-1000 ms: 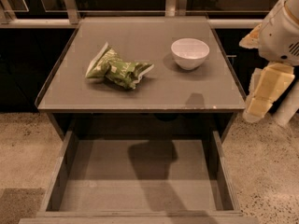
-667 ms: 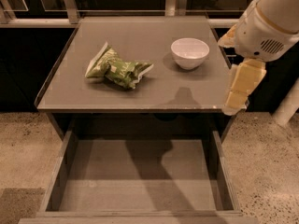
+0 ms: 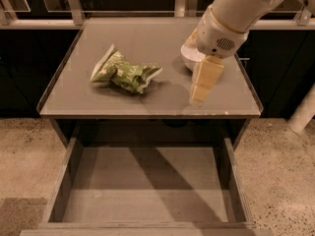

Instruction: Place green jalapeno chip bag into top drawer

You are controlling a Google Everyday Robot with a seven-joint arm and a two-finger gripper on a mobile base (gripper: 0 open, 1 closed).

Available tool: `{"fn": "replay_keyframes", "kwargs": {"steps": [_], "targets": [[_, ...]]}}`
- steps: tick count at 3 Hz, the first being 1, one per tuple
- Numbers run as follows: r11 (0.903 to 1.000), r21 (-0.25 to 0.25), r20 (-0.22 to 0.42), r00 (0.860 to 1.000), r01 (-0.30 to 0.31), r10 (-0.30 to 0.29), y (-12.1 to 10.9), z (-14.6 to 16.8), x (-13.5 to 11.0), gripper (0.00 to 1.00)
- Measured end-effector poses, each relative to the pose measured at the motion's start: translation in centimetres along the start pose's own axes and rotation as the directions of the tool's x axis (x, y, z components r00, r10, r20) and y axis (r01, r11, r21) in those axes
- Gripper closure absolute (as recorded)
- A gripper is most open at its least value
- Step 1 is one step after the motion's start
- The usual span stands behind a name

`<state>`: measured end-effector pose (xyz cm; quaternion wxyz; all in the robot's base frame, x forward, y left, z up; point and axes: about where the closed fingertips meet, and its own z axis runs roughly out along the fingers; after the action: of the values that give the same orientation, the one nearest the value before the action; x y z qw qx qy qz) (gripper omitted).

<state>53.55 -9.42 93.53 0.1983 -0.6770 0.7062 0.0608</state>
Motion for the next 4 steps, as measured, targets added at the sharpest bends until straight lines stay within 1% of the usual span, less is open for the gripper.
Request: {"fn": "replay_keyframes", "kwargs": {"steps": [1,2,3,4], "targets": [[0.9986,-0.004,0.036,0.998,0.053,-0.052,-2.0,1.4,-3.6,0.00],[0.9944,-0.023,0.050,0.994,0.103,-0.102,-3.1,3.5,-7.1,0.00],[0.9938,-0.024,0.052,0.993,0.108,-0.107,-3.1,3.6,-7.4,0.00],[0.9984,-0.018,0.091,0.994,0.054,-0.053,-3.0,4.4,-6.7,0.00]]}}
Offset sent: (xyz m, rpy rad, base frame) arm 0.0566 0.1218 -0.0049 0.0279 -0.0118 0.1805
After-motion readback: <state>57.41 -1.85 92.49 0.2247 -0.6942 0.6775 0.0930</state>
